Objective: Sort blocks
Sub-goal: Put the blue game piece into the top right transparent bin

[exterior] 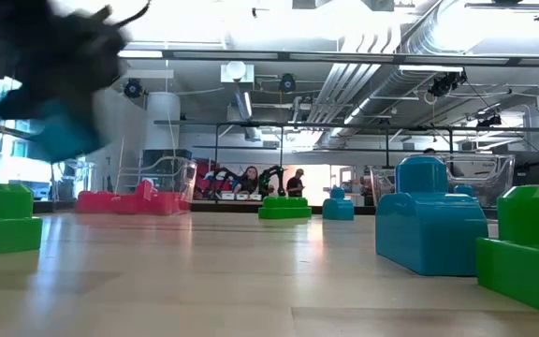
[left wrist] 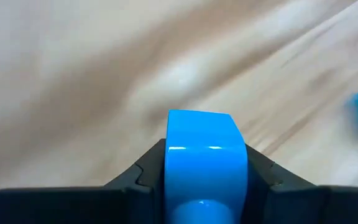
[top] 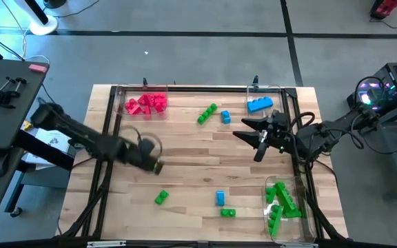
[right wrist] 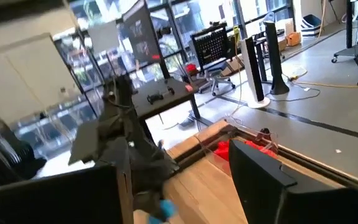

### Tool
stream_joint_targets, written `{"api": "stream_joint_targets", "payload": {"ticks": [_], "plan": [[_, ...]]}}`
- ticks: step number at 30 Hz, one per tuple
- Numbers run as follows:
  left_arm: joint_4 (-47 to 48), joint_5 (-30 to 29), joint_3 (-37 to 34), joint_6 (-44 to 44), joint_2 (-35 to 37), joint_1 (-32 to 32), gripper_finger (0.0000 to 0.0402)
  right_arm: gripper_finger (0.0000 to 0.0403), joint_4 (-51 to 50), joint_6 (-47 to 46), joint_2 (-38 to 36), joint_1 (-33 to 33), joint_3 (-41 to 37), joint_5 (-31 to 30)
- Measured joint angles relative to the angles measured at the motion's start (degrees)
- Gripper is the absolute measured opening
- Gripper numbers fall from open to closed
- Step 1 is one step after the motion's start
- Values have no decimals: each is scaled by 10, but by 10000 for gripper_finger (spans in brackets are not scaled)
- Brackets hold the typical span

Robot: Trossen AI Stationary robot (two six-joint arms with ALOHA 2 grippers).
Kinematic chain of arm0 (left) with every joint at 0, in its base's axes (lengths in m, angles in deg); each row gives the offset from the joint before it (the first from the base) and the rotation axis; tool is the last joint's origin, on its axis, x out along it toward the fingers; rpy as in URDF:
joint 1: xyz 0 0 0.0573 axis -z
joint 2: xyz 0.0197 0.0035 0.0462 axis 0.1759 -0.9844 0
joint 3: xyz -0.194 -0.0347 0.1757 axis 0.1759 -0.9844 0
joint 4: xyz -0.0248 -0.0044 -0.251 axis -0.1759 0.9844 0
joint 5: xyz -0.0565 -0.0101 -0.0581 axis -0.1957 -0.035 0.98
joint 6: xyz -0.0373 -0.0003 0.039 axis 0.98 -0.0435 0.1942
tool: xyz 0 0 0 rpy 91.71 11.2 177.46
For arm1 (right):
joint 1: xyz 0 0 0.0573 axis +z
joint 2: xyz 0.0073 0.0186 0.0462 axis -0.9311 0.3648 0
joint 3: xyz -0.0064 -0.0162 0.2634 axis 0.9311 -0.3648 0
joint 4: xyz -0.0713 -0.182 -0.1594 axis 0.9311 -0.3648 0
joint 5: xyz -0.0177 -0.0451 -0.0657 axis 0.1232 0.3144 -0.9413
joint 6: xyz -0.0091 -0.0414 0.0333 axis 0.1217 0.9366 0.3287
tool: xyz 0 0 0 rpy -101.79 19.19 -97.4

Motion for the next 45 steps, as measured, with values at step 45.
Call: {"api": "stream_joint_targets", "payload": {"ticks": [45], "plan": [[-559, 277, 158, -494, -69, -281, 111, 206, 215, -88, 215, -251, 0, 464]]}}
